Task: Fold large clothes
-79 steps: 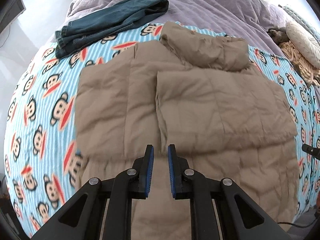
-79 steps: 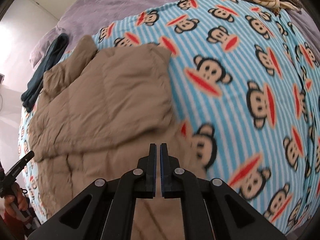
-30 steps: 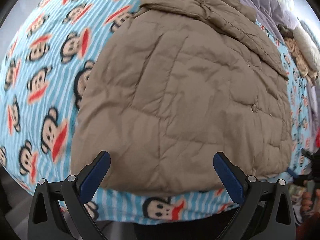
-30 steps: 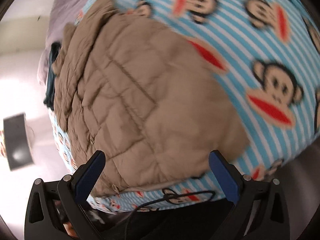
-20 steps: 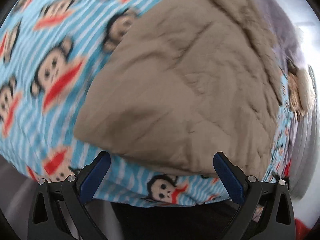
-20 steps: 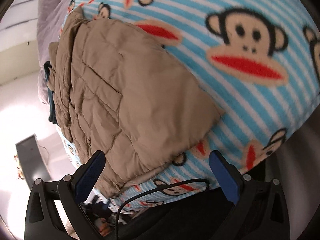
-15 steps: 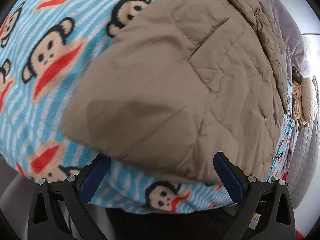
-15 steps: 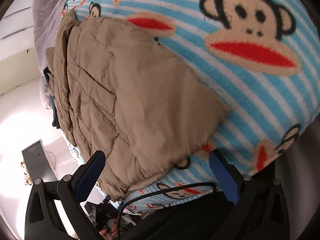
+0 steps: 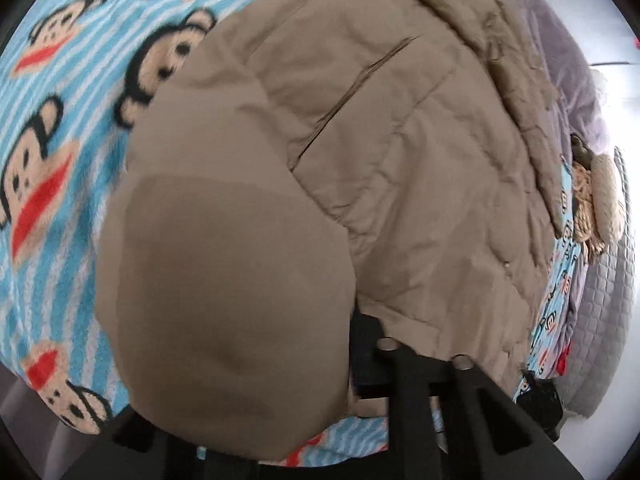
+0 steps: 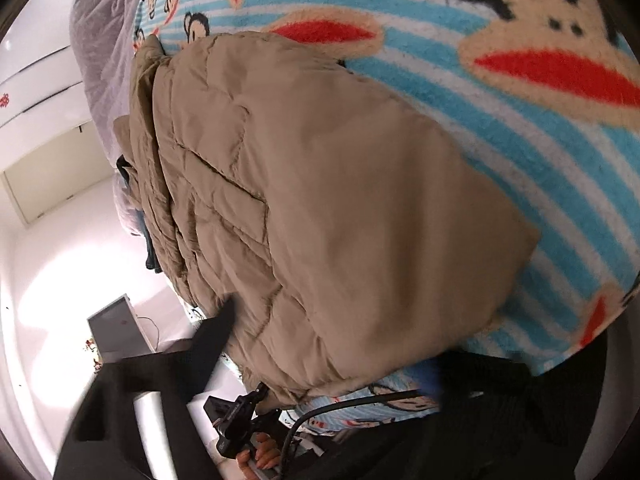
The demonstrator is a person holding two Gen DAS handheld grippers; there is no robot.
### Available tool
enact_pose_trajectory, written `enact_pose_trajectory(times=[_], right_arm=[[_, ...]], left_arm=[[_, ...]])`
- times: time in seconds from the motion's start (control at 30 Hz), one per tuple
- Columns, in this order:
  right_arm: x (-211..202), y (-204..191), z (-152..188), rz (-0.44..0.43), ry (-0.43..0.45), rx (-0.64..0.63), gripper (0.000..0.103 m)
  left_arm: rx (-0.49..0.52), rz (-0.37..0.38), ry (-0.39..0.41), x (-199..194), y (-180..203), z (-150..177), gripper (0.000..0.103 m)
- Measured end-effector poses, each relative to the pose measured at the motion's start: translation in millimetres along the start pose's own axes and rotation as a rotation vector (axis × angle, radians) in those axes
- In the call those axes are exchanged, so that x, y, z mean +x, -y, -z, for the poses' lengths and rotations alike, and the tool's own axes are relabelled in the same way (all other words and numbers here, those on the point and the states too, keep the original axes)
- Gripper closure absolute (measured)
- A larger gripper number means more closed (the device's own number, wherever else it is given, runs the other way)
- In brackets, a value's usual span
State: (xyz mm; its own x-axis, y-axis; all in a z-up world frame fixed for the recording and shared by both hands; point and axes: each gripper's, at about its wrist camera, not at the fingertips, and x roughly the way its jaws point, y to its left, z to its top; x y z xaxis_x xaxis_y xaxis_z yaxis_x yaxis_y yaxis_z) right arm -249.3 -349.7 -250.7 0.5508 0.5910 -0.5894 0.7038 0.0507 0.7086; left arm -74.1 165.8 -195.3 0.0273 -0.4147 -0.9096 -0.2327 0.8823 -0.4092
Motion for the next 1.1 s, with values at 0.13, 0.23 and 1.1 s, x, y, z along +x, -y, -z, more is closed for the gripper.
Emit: enact_pose_trajectory(times=[0.13, 0.23, 1.1], right_arm=[[-4.2, -12.8, 3.5, 0.030, 0.017, -0.063, 0.093], [-12.6, -37.9, 6.3, 0.004, 0.021, -0.143, 0.095], [5.4, -386.2, -99.7, 0.154, 0.102, -0.797, 0.096]], left_arm=[[0.050, 0.011, 0.036, -21.6, 8.2, -2.9, 0.090], [0.089, 0.047, 0.084, -45.5, 24.5, -7.6, 0.090], [0.357, 0.107, 0.400, -125.3, 203.1, -242.6, 0.090]])
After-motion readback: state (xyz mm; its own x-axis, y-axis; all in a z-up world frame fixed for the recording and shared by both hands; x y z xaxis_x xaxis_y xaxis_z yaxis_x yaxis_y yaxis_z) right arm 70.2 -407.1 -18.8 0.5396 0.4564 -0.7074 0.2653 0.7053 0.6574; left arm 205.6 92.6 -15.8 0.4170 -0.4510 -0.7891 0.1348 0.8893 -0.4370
